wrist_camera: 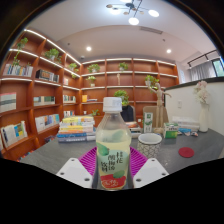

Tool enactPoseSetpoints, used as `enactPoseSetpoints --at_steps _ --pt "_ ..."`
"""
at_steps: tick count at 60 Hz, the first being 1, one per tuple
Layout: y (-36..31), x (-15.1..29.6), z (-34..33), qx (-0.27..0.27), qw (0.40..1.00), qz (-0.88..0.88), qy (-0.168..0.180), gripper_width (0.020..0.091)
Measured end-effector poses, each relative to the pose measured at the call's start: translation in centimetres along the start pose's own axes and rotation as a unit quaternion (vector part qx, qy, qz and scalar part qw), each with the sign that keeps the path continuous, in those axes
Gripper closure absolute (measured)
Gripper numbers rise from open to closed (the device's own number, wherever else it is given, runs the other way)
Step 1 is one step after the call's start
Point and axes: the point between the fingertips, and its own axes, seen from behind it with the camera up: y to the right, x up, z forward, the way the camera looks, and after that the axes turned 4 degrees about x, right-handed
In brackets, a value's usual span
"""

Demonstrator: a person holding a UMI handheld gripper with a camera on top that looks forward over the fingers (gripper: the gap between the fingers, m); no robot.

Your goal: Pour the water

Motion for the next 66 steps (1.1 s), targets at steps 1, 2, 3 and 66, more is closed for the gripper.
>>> enactPoseSetpoints --at_steps 1,2,3,66 --pt "0.0 0.0 0.0 0.0 1.0 0.001 0.001 0.0702" --pt "0.1 0.0 0.0 -0.001 1.0 0.002 0.002 0.0702" --pt "0.2 0.1 0.0 -0.003 1.0 0.004 0.003 0.0724" --pt "1.8 9.1 8.2 0.085 0.609 0.78 0.114 0.0729"
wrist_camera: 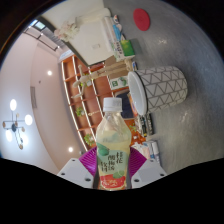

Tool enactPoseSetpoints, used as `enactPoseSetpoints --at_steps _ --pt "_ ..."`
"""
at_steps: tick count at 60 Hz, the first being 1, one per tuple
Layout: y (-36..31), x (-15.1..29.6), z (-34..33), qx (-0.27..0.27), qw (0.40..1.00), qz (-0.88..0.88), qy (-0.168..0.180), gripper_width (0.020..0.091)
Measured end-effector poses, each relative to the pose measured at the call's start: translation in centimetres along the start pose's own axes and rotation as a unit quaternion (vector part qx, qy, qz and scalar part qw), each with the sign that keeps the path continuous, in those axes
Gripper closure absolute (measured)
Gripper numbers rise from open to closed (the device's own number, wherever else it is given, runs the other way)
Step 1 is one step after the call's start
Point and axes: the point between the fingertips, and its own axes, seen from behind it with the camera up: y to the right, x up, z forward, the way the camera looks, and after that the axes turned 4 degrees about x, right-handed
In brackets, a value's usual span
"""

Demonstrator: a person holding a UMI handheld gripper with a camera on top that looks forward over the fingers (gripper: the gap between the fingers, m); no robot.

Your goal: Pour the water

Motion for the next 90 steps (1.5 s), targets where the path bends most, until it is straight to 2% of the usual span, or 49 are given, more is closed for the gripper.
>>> enactPoseSetpoints --at_steps 10,21,30,37,41,46,56,60,66,76,77,78,90 --pt "-0.1 1.0 0.3 0.019 0.996 0.082 0.015 0.073" --pt "0.4 1.1 0.2 0.005 0.997 0.079 0.011 0.0729" --pt "0.8 -0.2 0.2 -0.011 1.0 0.026 -0.007 0.0727" --pt "-0.4 -2.1 0.7 -0.038 0.991 -0.121 -0.044 0.0729" --pt "-1.4 -2.5 1.0 -0.055 0.963 -0.256 -0.063 0.0723" --pt "-4.3 -2.6 1.1 -0.064 0.899 -0.426 -0.075 0.0722" --pt "-10.2 -1.5 1.7 -0.054 0.737 -0.669 -0.071 0.0722" --pt "-11.9 -0.2 1.9 -0.054 0.682 -0.728 -0.055 0.072" --pt "-14.8 3.1 1.5 -0.065 0.633 -0.77 -0.035 0.0719" --pt "-16.9 11.4 0.9 -0.118 0.591 -0.798 0.001 0.0721" --pt "-15.8 13.4 1.0 -0.119 0.586 -0.802 0.003 0.0721" --pt "-16.4 13.2 0.6 -0.128 0.583 -0.802 0.005 0.0721" --pt "-13.4 24.5 -2.0 -0.207 0.558 -0.803 0.024 0.072"
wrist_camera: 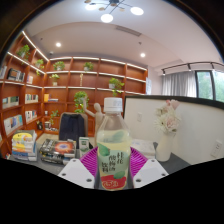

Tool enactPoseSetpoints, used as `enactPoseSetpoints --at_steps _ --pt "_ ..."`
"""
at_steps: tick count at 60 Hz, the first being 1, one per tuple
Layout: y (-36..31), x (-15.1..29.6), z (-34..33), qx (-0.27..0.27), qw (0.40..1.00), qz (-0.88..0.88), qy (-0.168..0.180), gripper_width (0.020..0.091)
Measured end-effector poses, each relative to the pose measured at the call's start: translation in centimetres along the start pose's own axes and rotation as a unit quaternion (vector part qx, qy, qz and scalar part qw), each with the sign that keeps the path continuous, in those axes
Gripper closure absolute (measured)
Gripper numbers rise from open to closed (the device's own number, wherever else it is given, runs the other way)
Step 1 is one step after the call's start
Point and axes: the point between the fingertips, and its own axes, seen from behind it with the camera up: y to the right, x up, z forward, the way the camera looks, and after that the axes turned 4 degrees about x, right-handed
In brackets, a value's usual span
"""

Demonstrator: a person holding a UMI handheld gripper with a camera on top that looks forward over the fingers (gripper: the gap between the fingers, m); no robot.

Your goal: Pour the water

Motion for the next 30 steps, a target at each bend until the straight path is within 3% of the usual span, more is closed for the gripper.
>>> enactPoseSetpoints --at_steps 9,25,30 --pt "4.0 -6.4 0.9 -0.025 0.999 0.022 -0.035 0.072" --pt "4.0 -14.1 2.7 0.006 0.996 0.062 -0.065 0.0712" --pt "3.7 -13.7 2.2 0.005 0.997 0.068 -0.044 0.0696"
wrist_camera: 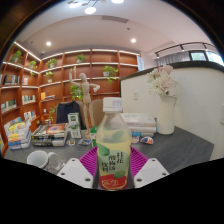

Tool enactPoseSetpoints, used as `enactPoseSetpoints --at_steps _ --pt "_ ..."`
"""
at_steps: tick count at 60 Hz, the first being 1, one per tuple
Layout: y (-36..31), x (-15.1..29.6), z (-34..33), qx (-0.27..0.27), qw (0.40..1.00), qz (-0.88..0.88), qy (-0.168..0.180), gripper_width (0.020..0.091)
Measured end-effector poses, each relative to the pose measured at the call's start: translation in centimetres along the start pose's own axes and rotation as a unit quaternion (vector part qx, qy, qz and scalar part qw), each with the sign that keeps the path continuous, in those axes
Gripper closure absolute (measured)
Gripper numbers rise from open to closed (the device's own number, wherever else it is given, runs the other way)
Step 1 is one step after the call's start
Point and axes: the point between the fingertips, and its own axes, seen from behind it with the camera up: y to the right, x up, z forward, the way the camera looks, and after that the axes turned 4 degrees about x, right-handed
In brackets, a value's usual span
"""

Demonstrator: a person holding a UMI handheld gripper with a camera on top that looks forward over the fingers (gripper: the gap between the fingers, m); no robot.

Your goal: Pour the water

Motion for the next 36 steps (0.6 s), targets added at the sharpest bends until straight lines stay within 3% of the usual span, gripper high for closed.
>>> enactPoseSetpoints --at_steps 8,16,23,36 --pt "-0.2 -0.2 0.0 -0.003 1.0 -0.011 0.005 0.0695" --pt "0.0 -0.4 0.0 -0.011 1.0 -0.013 -0.001 0.0605" --pt "-0.2 -2.2 -0.4 -0.016 0.999 -0.022 -0.029 0.036" --pt "-3.5 -3.2 -4.9 0.017 0.999 -0.039 -0.034 0.0255"
